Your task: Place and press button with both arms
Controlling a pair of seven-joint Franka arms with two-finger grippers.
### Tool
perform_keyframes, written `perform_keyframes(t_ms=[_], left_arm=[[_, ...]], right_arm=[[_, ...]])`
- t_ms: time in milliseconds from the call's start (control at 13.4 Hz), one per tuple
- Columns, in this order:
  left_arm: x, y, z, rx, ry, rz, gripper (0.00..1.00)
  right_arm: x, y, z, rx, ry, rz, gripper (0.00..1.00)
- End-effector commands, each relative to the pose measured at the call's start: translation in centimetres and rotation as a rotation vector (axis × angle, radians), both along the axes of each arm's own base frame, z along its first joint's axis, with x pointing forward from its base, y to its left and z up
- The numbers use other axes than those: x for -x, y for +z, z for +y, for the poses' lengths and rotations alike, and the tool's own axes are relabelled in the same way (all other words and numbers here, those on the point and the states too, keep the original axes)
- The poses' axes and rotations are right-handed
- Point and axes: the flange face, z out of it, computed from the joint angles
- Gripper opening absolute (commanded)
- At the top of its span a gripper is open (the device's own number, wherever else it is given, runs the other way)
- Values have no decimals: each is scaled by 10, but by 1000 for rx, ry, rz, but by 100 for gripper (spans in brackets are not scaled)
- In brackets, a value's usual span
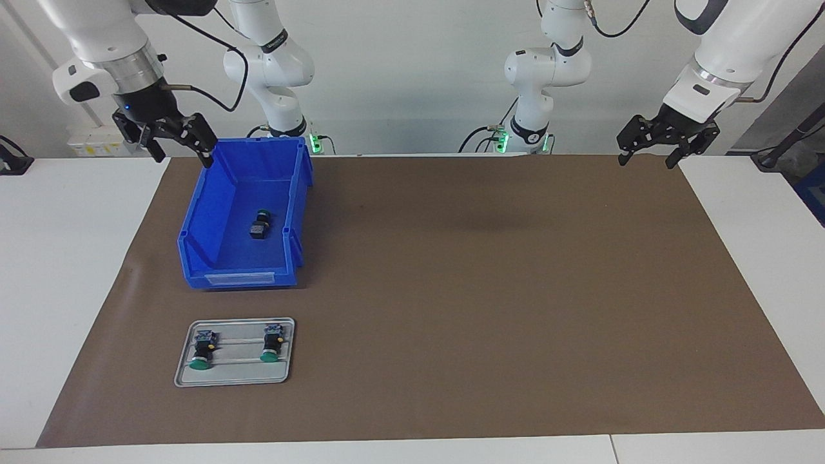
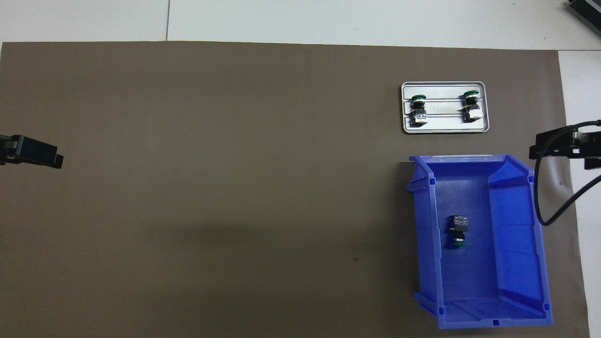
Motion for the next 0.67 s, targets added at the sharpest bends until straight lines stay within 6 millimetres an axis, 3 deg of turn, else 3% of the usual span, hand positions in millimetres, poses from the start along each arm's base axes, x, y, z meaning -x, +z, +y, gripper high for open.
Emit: perform_keyframes(t_ms=[0,299,598], left_arm=[[7,1,2,-16,12,5,100],[7,1,2,-16,12,5,100],[7,1,2,-16,12,5,100]], right_arm=[[2,8,1,42,52,-6,100],[-6,15,1,55,62,-28,100],[-6,9,17,37,37,-22,100]])
